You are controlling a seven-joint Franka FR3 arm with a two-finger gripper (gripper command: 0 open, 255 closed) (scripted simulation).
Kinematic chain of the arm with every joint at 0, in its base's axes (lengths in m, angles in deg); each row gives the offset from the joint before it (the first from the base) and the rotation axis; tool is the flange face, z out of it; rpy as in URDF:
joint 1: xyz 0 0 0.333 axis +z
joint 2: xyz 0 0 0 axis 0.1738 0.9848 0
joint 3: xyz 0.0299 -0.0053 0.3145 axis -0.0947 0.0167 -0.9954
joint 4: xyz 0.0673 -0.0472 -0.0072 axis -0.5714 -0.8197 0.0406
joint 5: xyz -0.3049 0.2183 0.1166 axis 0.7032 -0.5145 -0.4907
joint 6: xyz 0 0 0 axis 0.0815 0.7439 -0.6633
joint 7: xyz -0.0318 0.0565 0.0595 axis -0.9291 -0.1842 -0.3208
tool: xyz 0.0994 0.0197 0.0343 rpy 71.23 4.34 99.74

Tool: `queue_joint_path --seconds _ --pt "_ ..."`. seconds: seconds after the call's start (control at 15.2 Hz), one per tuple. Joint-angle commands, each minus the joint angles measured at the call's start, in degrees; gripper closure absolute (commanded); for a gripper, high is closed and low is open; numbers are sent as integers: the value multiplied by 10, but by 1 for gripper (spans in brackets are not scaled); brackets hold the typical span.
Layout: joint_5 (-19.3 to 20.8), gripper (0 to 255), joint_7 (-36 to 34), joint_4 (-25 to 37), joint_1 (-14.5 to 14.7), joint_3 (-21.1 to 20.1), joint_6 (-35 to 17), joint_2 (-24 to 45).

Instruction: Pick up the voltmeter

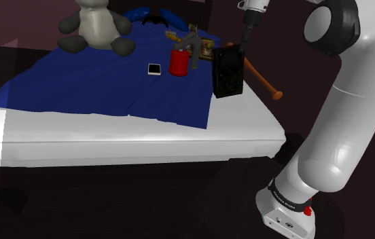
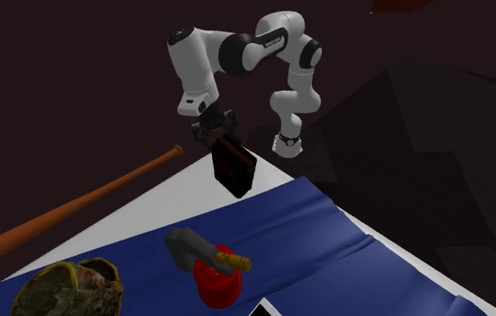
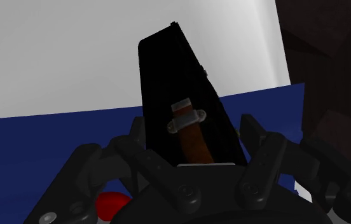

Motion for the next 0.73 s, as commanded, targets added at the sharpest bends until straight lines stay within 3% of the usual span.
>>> queue_joint_path --seconds 0.0,0.53,0.66 --pt "-2 255 -1 19 -2 1 16 2" --pt "-26 255 2 124 -28 4 95 37" --pt "-27 255 2 127 -29 4 96 38"
